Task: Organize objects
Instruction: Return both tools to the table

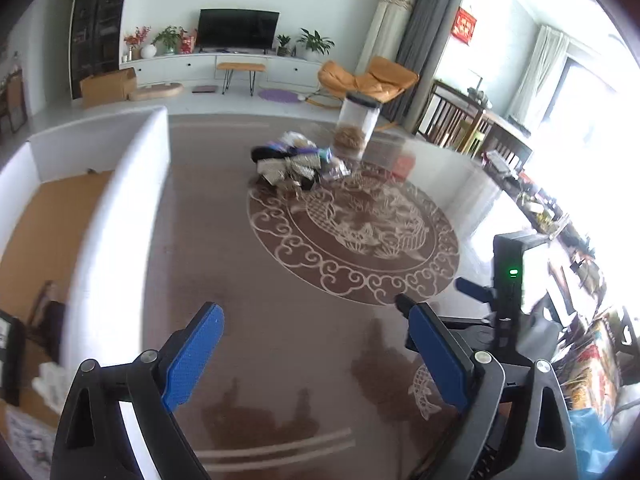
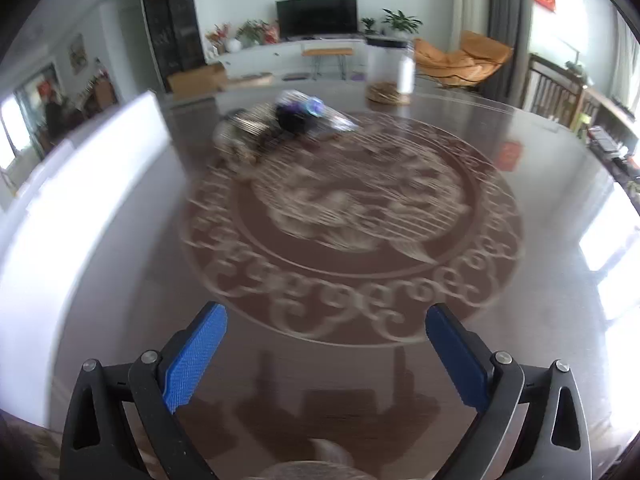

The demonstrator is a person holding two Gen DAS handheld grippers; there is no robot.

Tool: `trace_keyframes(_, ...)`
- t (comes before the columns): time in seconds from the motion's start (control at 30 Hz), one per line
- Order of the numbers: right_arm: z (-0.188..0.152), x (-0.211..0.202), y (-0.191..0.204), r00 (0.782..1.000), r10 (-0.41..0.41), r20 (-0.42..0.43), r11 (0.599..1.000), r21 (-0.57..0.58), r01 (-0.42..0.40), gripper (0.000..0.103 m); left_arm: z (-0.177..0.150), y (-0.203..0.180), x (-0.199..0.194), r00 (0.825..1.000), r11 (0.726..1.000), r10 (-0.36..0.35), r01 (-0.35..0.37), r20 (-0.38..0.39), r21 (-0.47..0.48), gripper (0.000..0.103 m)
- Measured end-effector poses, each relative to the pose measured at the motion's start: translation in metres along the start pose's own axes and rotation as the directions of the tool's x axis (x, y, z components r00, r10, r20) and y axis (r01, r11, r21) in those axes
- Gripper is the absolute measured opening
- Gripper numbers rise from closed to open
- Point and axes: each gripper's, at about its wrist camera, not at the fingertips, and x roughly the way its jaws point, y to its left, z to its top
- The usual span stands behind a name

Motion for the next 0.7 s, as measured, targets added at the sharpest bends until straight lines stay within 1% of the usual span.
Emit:
trace_keyframes(0.07, -0.006, 0.004, -0.008, 0.999, -0.039, 0.000, 0.999, 0.001, 0.039, 0.100, -0.007, -0.007, 0.029, 0.998, 0.997, 0.069, -0.068, -0.012, 0.023, 0.094)
trace_keyframes(0.17, -0.013, -0.007, -0.018, 0.999, -0.043, 0.002, 0.998, 0.037, 0.043, 0.100, -0.009, -0.002, 0.065, 0.991, 0.991, 0.126, -0.125, -0.050, 0.039, 0.094)
trace_keyframes(0.23, -0.014, -0.014, -0.018, 0.998, -0.049, 0.030, 0.998, 0.038, 0.048, 0.100, -0.009, 0.003, 0.083, 0.985, 0.987, 0.157, -0.155, -0.066, 0.039, 0.094)
trace_keyframes(0.3, -0.013, -0.012, -0.012, 0.998, -0.061, 0.025, 0.998, 0.018, 0.061, 0.100, -0.011, 0.009, 0.095, 0.983, 0.986, 0.168, -0.167, -0.077, 0.028, 0.094)
trace_keyframes(0.43, -0.012, -0.008, -0.003, 0.997, -0.075, -0.003, 0.997, -0.017, 0.075, 0.100, -0.012, 0.012, 0.106, 0.979, 0.982, 0.190, -0.189, -0.073, 0.017, 0.094)
trace_keyframes(0.63, -0.014, -0.003, -0.001, 0.998, -0.066, -0.022, 0.998, -0.016, 0.066, 0.100, -0.011, 0.017, 0.122, 0.973, 0.976, 0.219, -0.218, -0.078, 0.016, 0.094)
trace_keyframes(0.7, -0.014, -0.002, -0.001, 0.997, -0.068, -0.025, 0.998, -0.012, 0.068, 0.102, -0.011, 0.017, 0.124, 0.972, 0.975, 0.224, -0.223, -0.076, 0.019, 0.094)
